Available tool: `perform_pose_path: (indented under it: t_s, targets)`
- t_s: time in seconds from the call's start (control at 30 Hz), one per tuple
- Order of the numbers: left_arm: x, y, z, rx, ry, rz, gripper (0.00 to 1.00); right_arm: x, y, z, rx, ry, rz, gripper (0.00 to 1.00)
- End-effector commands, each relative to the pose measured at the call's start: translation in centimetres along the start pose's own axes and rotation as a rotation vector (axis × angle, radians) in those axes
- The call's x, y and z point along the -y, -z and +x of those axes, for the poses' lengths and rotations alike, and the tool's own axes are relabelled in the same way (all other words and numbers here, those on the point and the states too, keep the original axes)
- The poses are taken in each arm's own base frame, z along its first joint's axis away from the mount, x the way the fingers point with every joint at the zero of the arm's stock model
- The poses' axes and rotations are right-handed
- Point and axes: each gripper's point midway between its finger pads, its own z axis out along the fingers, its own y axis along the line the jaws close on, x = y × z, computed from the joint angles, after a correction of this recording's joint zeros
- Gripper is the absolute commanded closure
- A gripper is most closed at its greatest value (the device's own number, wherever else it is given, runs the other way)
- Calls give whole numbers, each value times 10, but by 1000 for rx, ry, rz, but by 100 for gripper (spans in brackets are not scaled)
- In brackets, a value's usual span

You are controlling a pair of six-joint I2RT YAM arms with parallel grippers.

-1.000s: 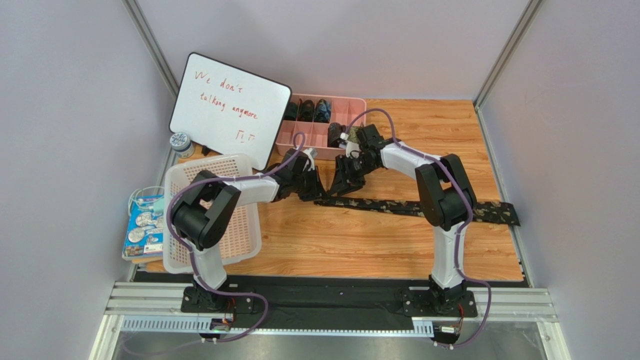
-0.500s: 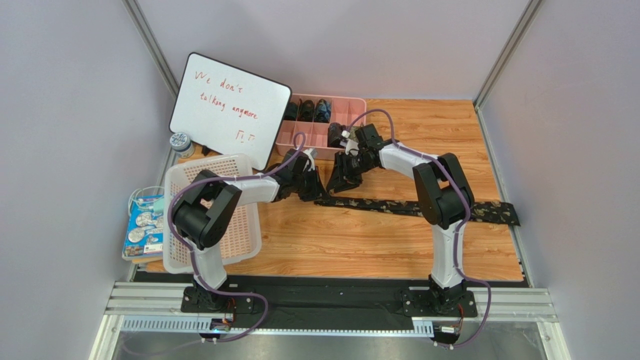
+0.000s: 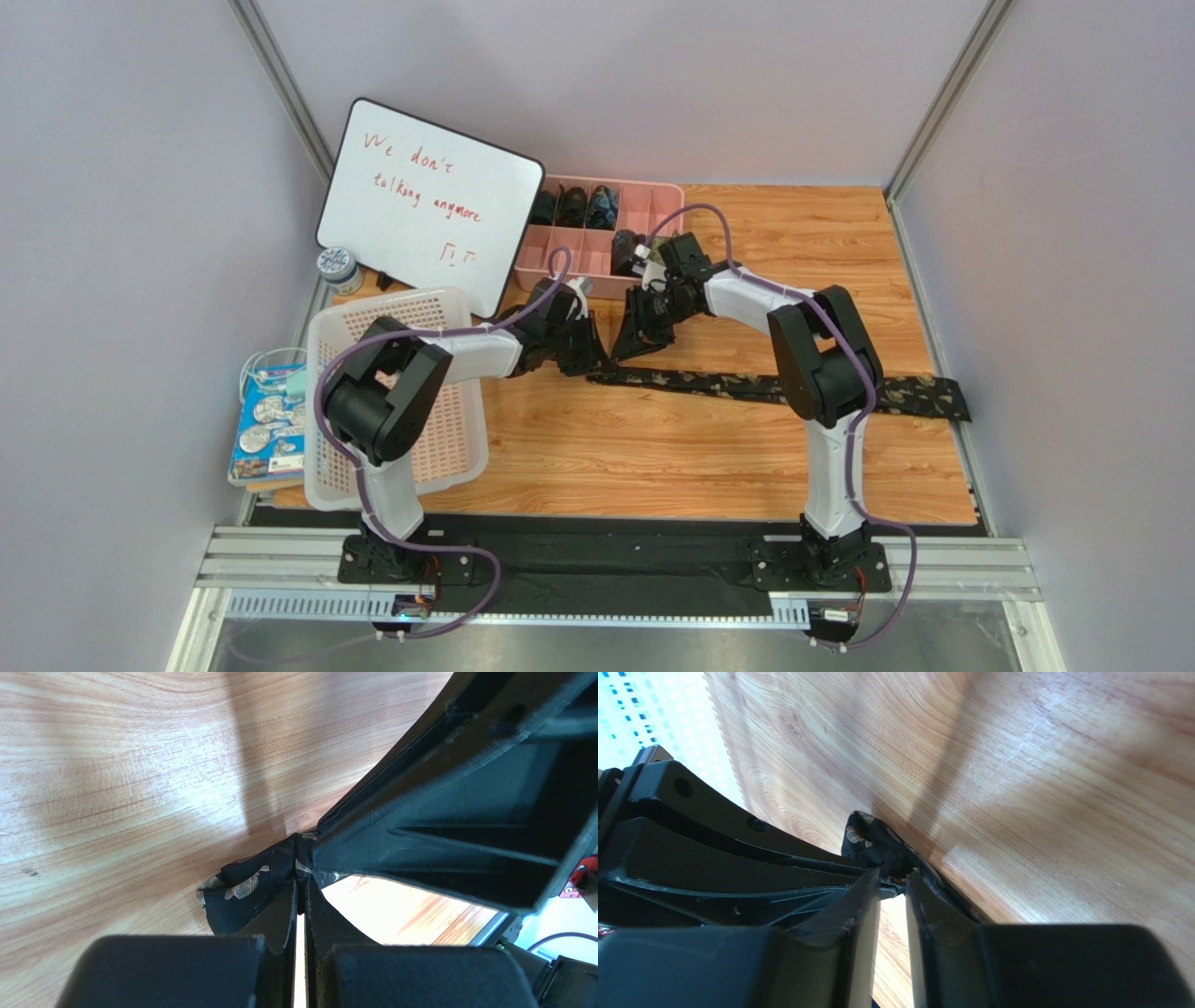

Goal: Roll the ties
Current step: Roll the tie at the center of the board.

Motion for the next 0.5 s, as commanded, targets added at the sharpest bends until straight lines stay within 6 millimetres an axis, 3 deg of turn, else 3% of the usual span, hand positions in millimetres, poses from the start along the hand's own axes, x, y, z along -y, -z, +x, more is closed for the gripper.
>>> perform_pose_path:
  t_s: [0.0,0.1,0.23,0.3,0.33,0.37,0.47]
  targets:
    - [9,0,-12,36,-10,18,100,13,-12,20,-79,-58,44,85]
    - [9,3,-13,43,-18,10,97,16,-13,18,-84,-49,60,100]
    - [8,6,-12,47,-22,5,96,20,-11,19,-80,-35,82,100]
    - [10,9,-12,45,-28,12,86,20,-9,18,-74,-24,85,100]
    - [10,11,-12,35,-44,10,71,22,-8,18,-71,-21,94,100]
    - [16,18,-15,46,-59,22,64,20,-6,17,-65,-14,94,100]
    - [15,35,-23,64,-55,23,53,20,-4,16,-61,5,90,100]
